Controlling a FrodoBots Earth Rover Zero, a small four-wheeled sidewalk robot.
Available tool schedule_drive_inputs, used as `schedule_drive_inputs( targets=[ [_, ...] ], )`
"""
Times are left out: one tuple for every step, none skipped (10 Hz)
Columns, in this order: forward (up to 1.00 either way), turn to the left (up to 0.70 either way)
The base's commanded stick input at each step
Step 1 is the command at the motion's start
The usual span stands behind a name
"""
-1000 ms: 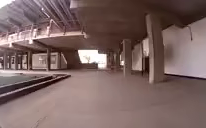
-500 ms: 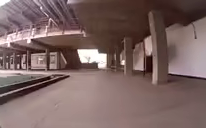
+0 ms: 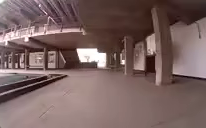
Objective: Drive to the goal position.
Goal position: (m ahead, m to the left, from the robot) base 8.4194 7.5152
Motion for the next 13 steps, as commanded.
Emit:
schedule_drive_inputs(
  targets=[
    [0.50, 0.00],
    [0.50, 0.00],
    [0.50, 0.00],
    [0.50, 0.00],
    [0.50, 0.00],
    [0.50, 0.00],
    [0.50, 0.00],
    [0.50, 0.00],
    [0.50, 0.00],
    [0.50, 0.00],
    [0.50, 0.00],
    [0.50, 0.00],
    [0.50, 0.00]
  ],
)
